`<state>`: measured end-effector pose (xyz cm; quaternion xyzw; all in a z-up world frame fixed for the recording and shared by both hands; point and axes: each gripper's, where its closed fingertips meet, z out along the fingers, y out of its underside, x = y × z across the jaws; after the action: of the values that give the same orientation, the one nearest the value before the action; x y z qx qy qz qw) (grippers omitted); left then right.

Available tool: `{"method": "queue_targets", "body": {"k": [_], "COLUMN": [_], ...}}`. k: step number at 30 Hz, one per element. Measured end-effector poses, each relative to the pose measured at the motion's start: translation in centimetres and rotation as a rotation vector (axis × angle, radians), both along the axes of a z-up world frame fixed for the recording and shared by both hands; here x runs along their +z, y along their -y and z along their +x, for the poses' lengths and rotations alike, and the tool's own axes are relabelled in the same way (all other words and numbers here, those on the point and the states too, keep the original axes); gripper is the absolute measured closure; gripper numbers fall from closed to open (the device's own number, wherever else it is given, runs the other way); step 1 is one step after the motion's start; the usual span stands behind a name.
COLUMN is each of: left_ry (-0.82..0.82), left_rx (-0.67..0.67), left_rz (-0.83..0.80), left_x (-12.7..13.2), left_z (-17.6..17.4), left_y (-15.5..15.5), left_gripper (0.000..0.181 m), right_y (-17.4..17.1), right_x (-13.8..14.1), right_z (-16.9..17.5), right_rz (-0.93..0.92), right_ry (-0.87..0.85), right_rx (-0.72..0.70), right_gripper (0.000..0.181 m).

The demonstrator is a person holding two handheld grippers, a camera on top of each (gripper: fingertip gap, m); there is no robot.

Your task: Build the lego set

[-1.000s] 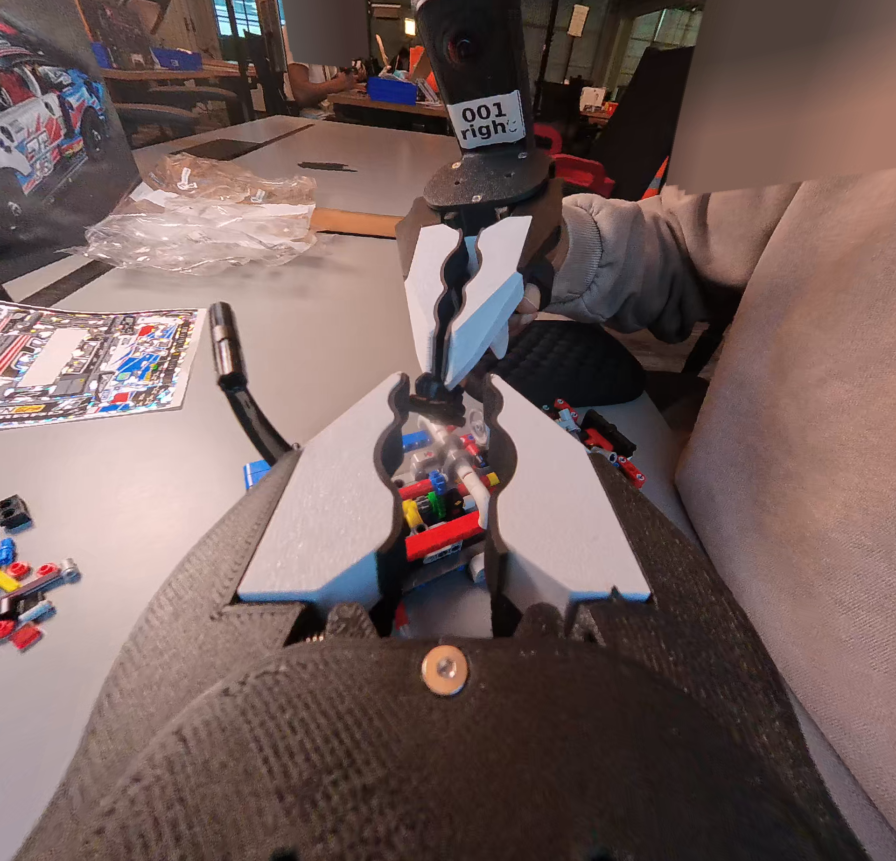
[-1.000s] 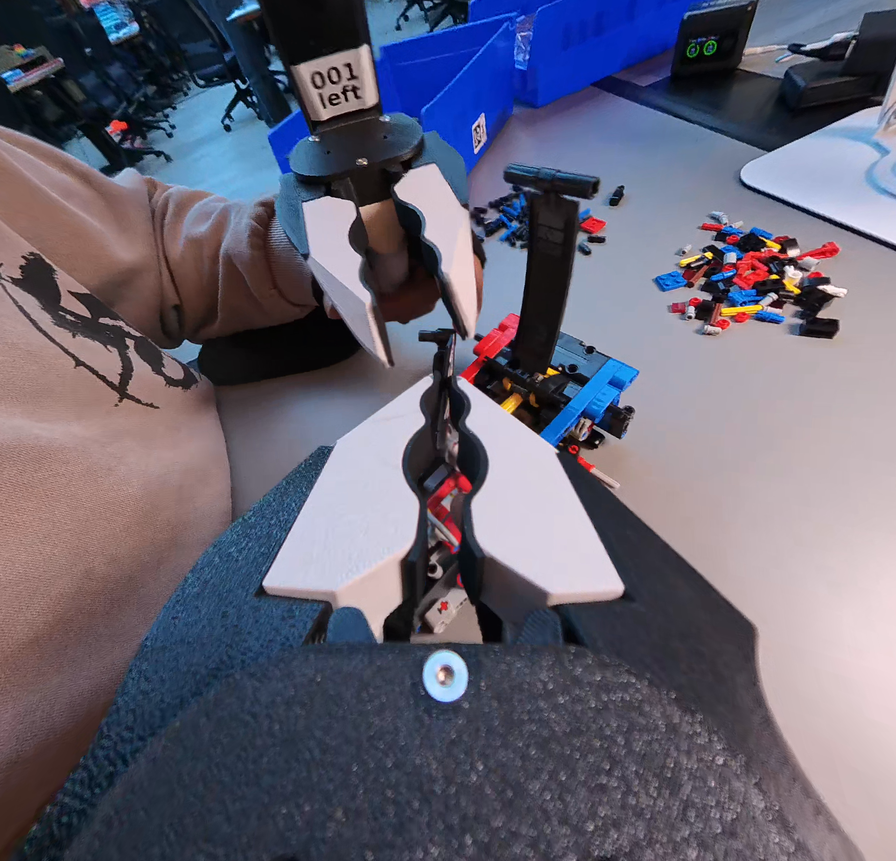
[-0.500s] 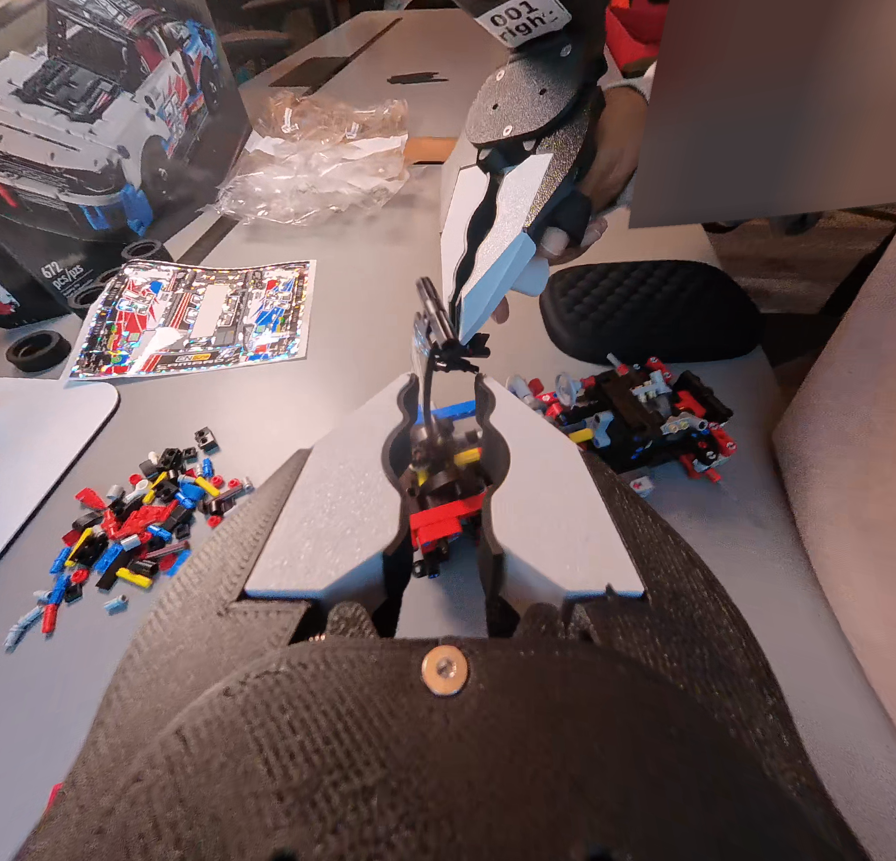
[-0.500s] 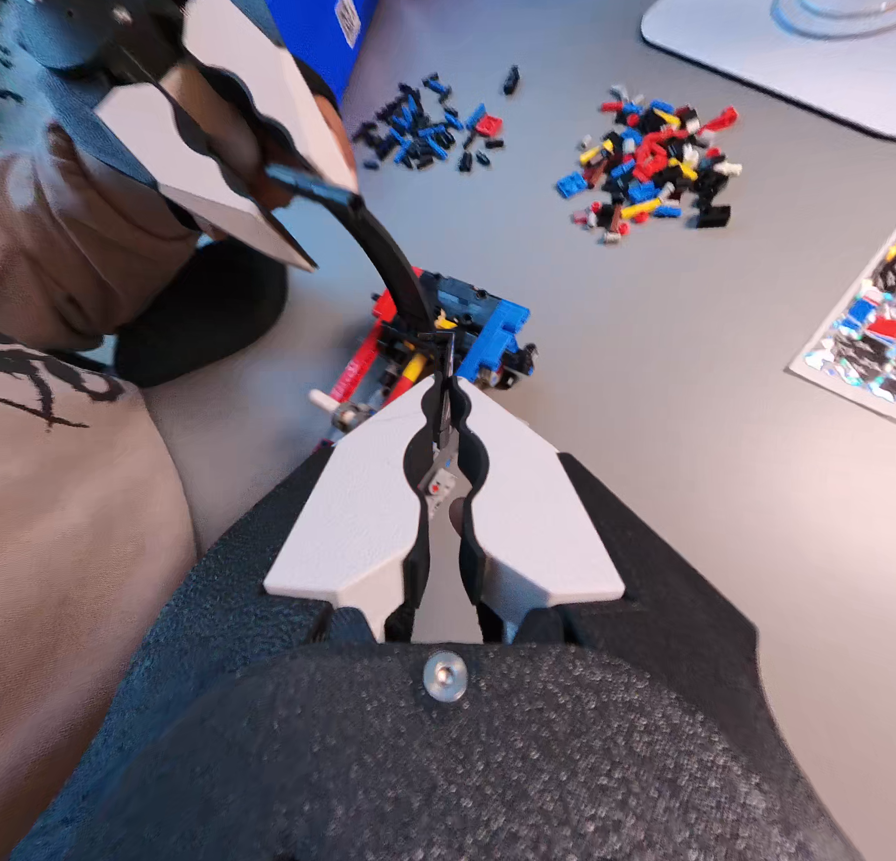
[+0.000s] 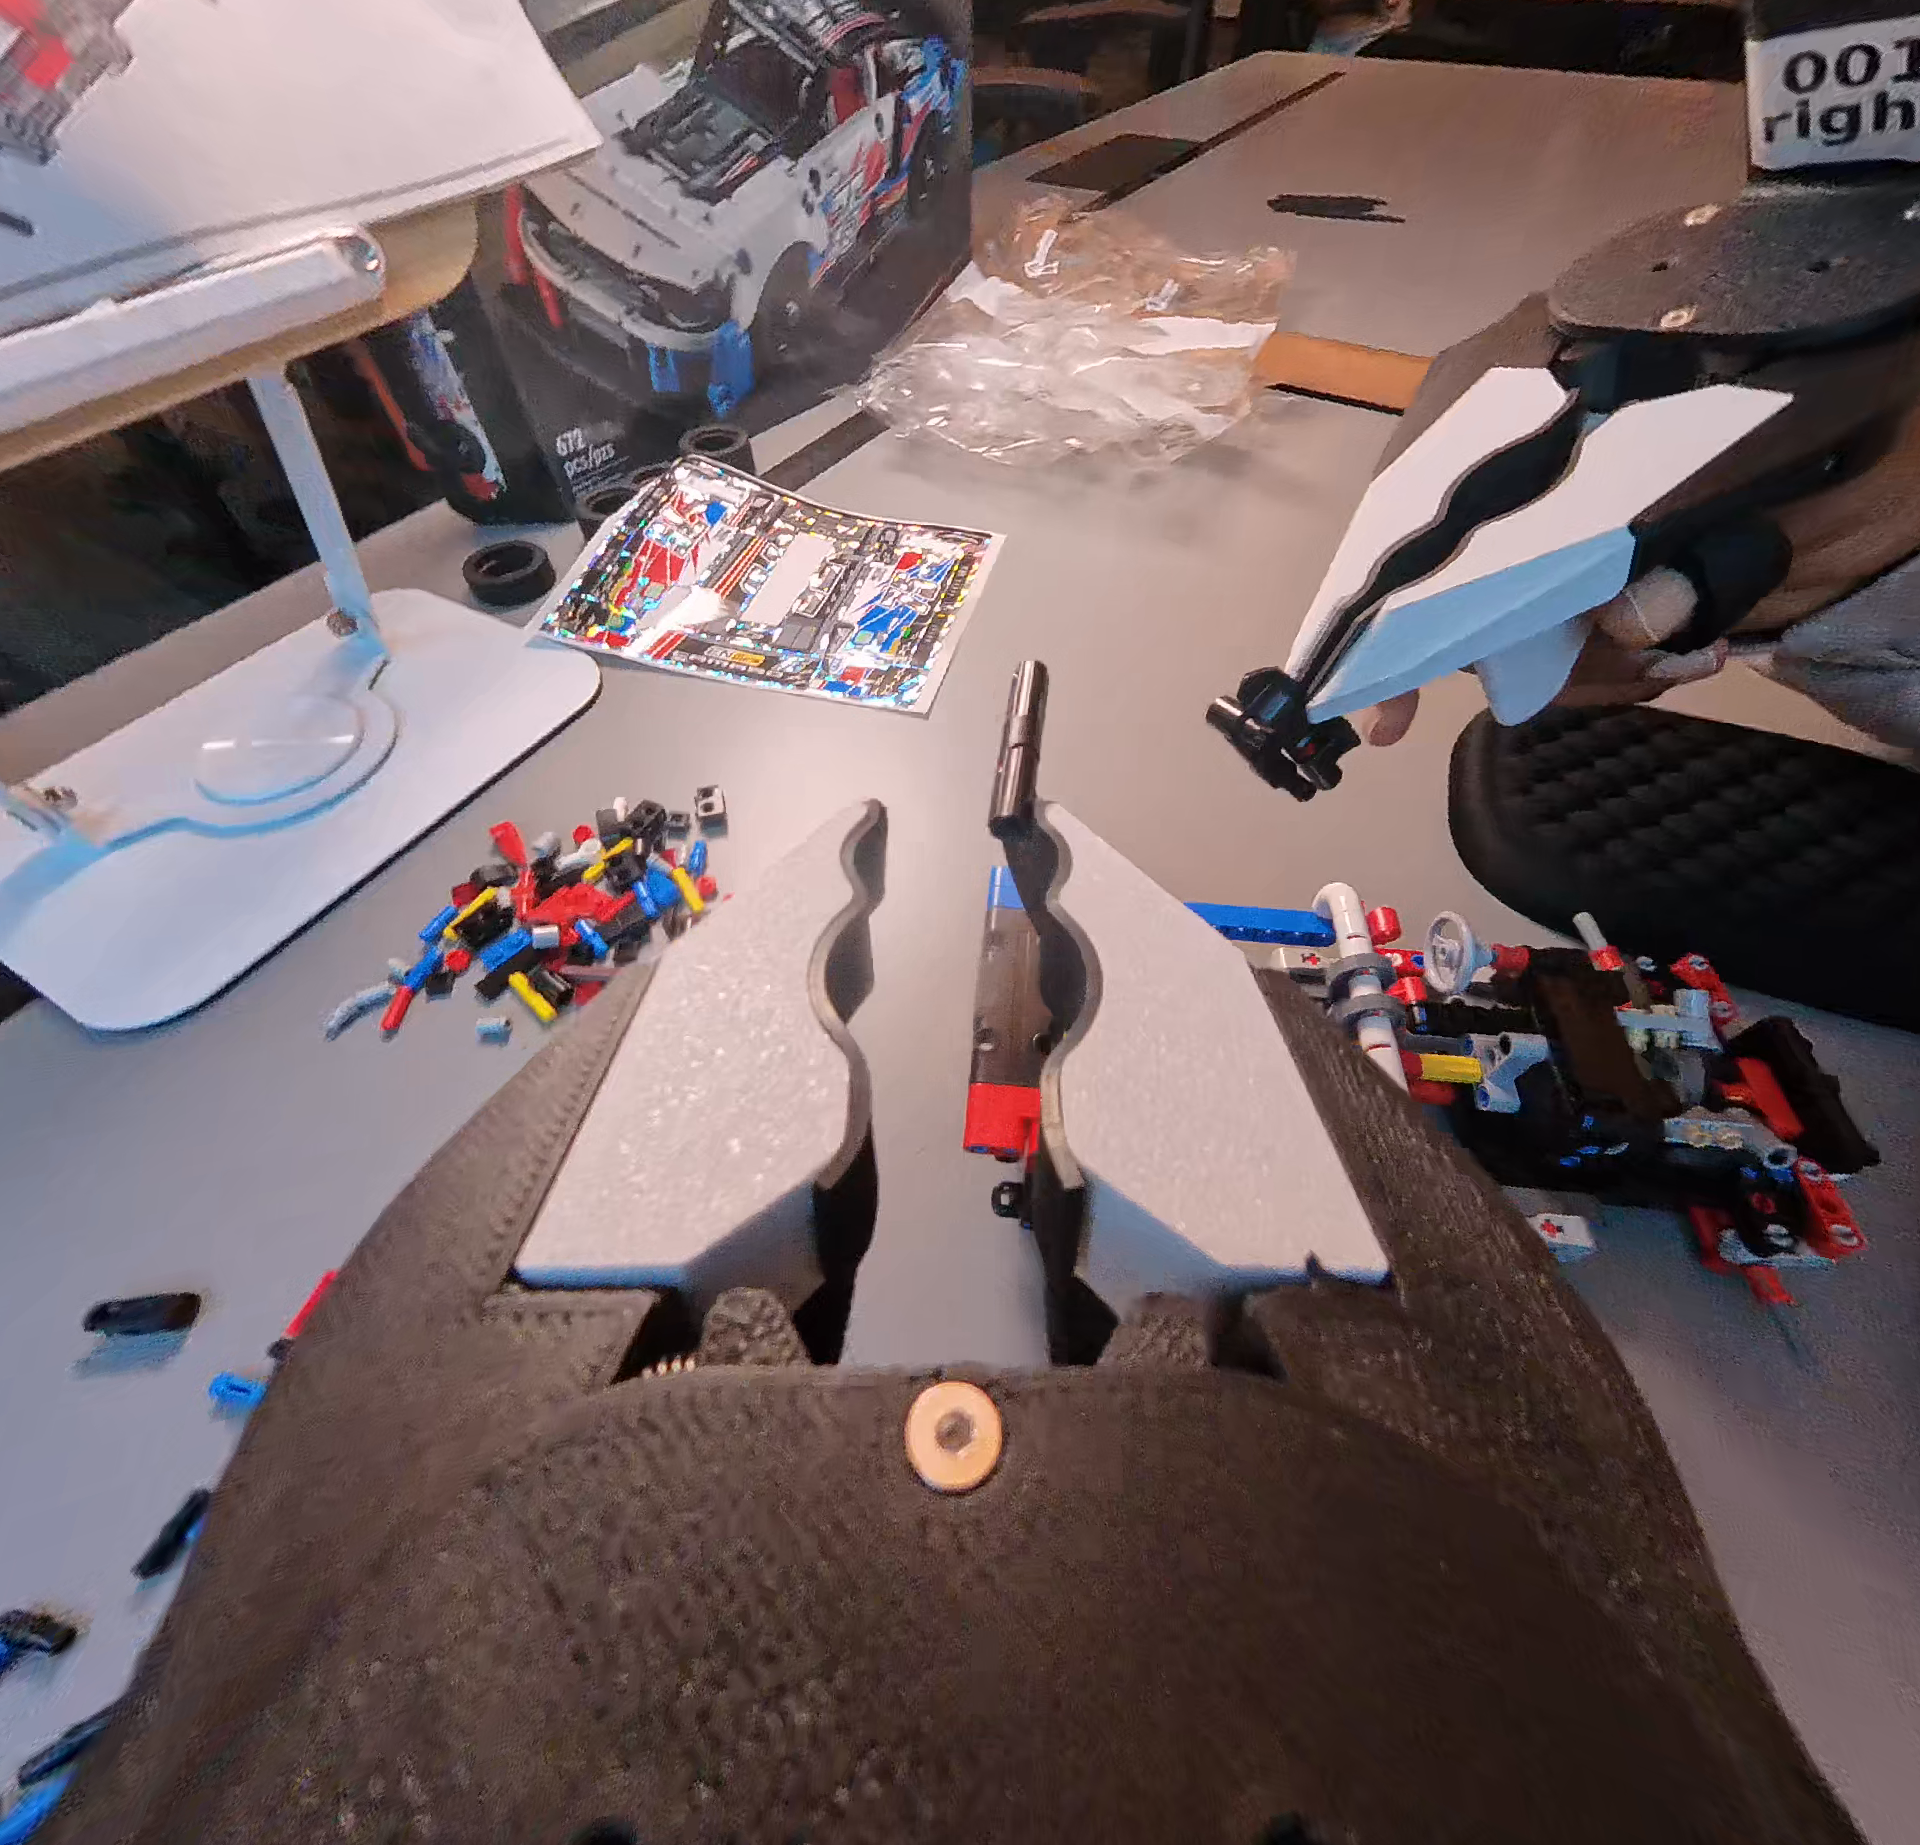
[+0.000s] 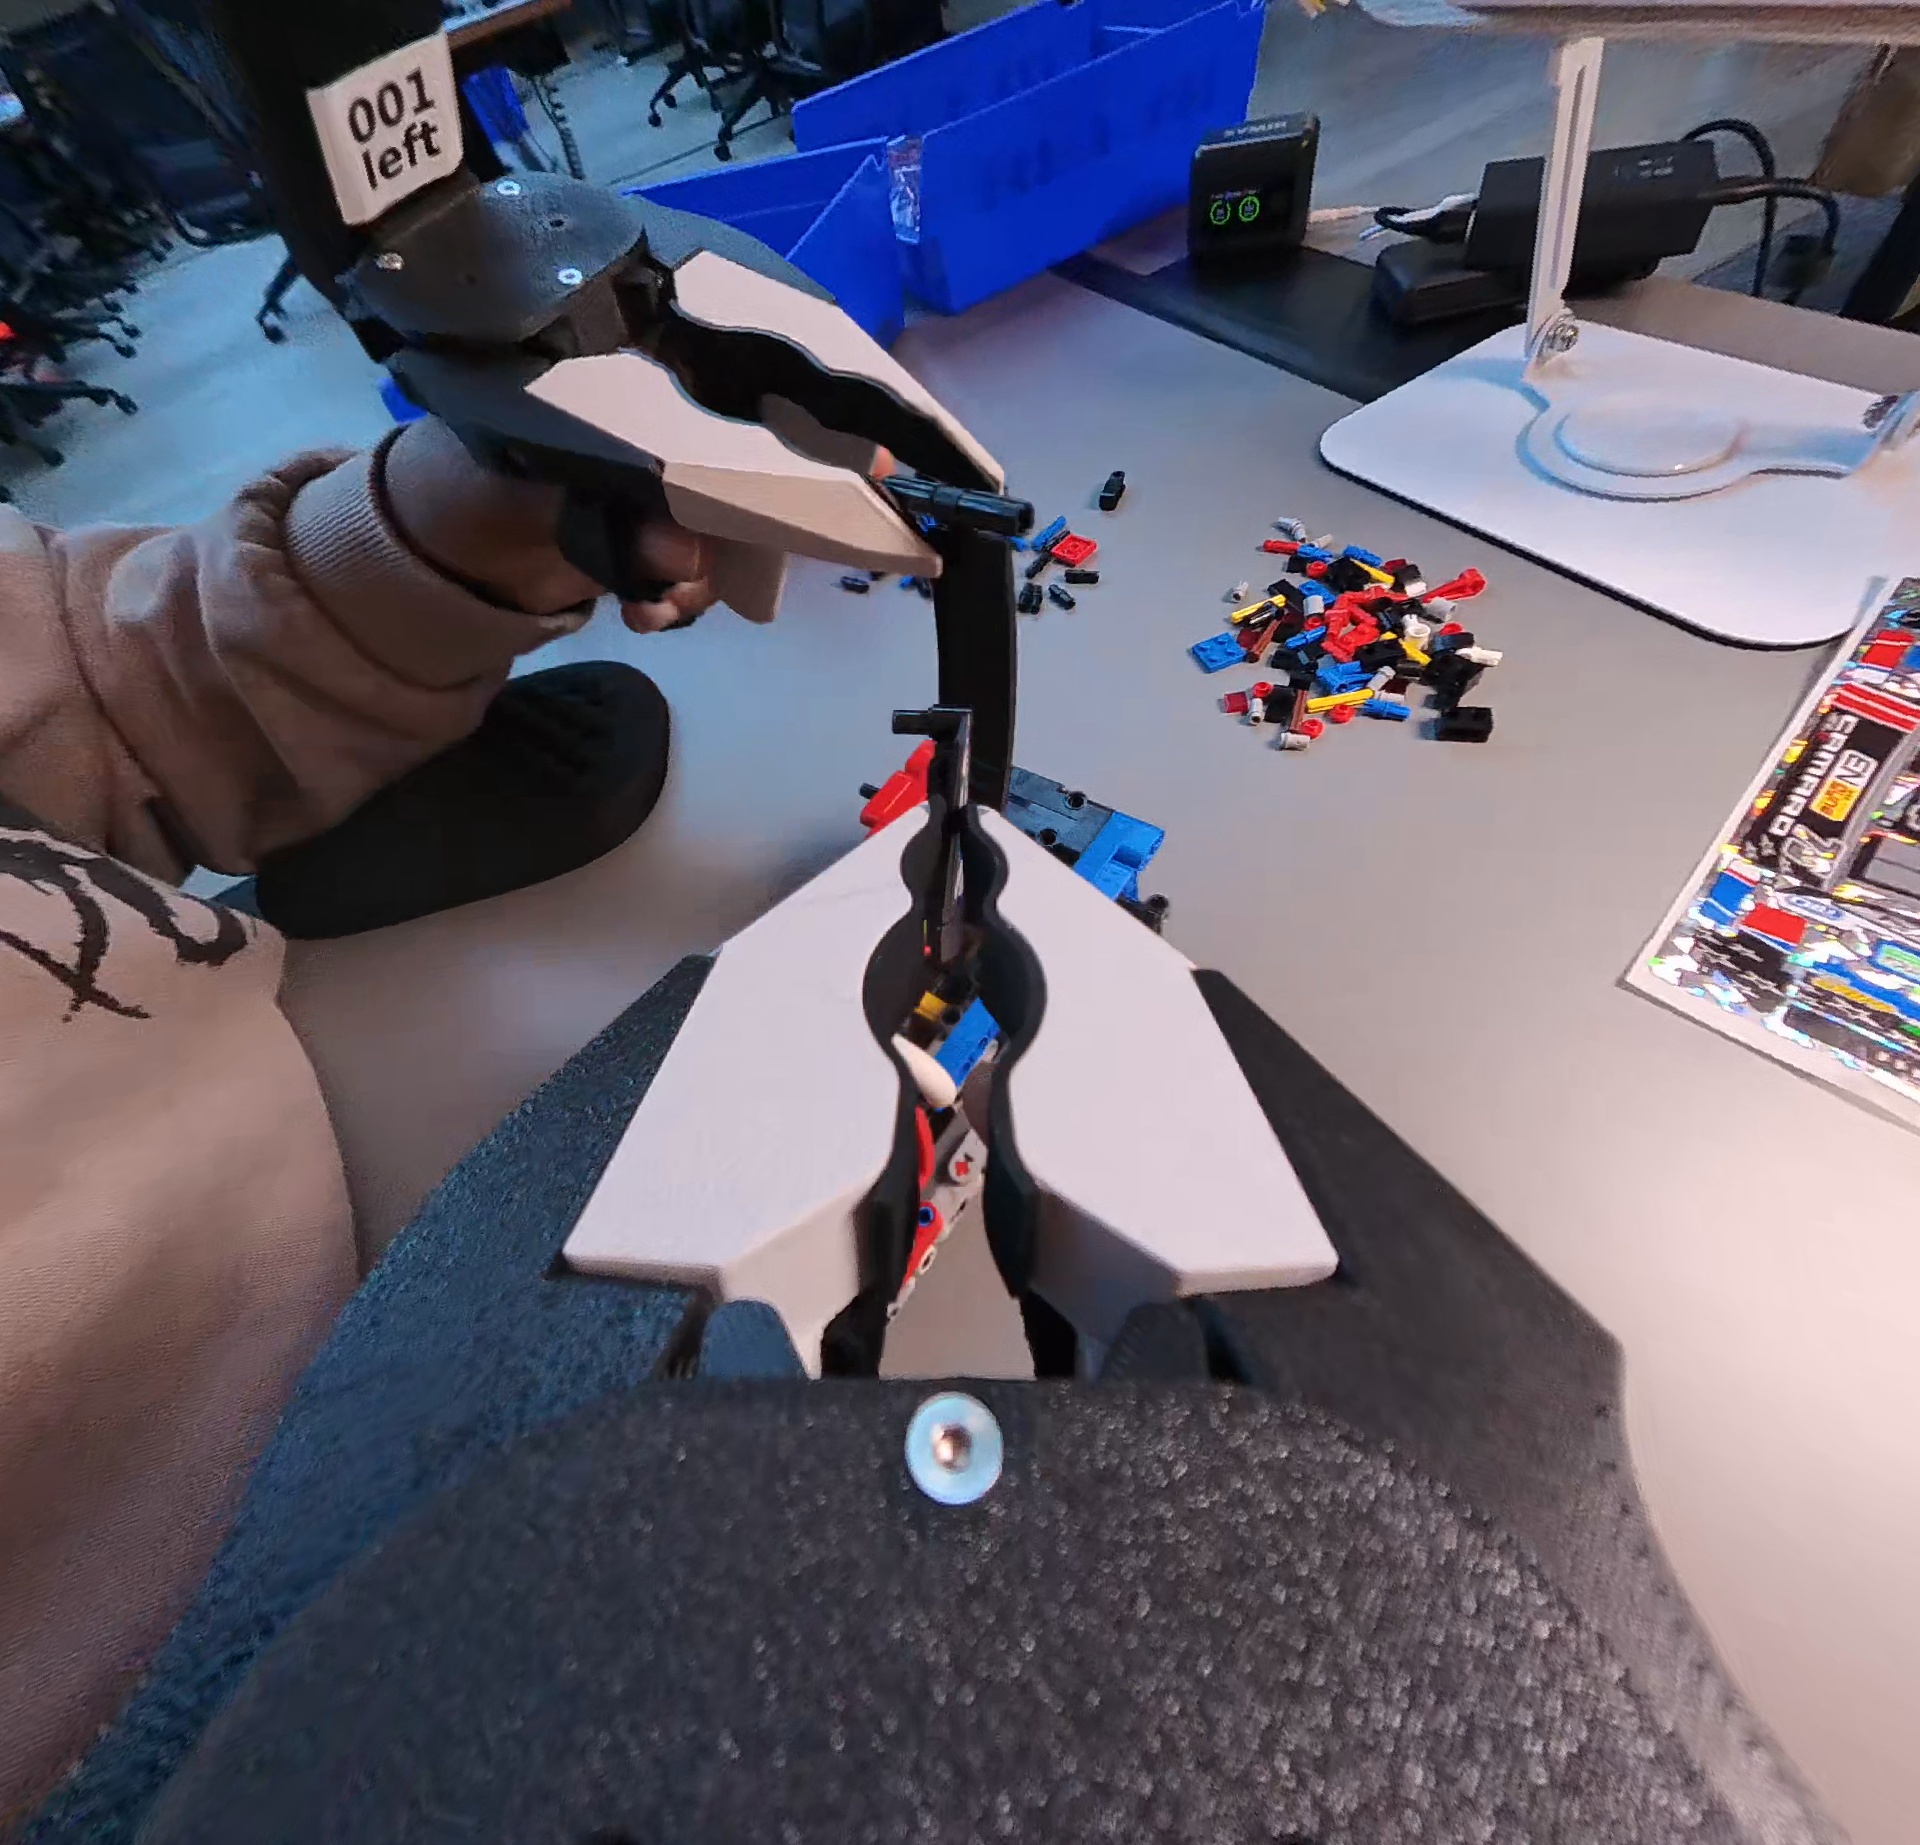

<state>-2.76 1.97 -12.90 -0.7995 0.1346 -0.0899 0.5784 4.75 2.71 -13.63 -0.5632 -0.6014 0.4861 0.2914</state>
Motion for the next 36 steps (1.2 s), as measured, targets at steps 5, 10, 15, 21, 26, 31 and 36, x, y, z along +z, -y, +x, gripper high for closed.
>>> {"method": "queue_targets", "body": {"k": [5, 10, 15, 21, 26, 31, 36], "left_ry": [0.136, 0.365, 0.512, 0.551, 0.560, 0.622, 0.865], "left_rx": [0.036, -0.130, -0.123, -0.111, -0.112, -0.172, -0.274], "left_rz": [0.019, -0.135, -0.129, -0.092, -0.076, -0.014, 0.011], "left_x": [0.6, -1.0, -1.5, -1.2, -1.4, -0.6, 0.5], "left_z": [-0.1, 5.6, 8.9, 9.3, 9.7, 10.0, 10.0], "left_y": [2.7, 5.1, 2.1, 0.6, 0.5, 1.0, 1.7], "left_gripper": [0.162, 0.170, 0.158, 0.170, 0.168, 0.171, 0.172], "right_y": [-2.1, -1.6, 0.5, 1.0, 1.5, 2.0, 3.0], "right_x": [-1.5, -2.4, -1.4, -0.7, -0.8, -0.1, 1.2], "right_z": [1.4, 2.0, 1.6, 2.2, 2.5, 2.8, 3.3], "right_rz": [0.004, -0.055, -0.064, 0.009, 0.069, 0.129, 0.011], "right_ry": [0.039, 0.039, 0.012, -0.005, -0.008, -0.062, -0.146], "right_rx": [-0.070, -0.045, 0.039, 0.026, 0.012, 0.036, 0.158], "right_gripper": [0.181, 0.181, 0.181, 0.181, 0.181, 0.181, 0.164]}}
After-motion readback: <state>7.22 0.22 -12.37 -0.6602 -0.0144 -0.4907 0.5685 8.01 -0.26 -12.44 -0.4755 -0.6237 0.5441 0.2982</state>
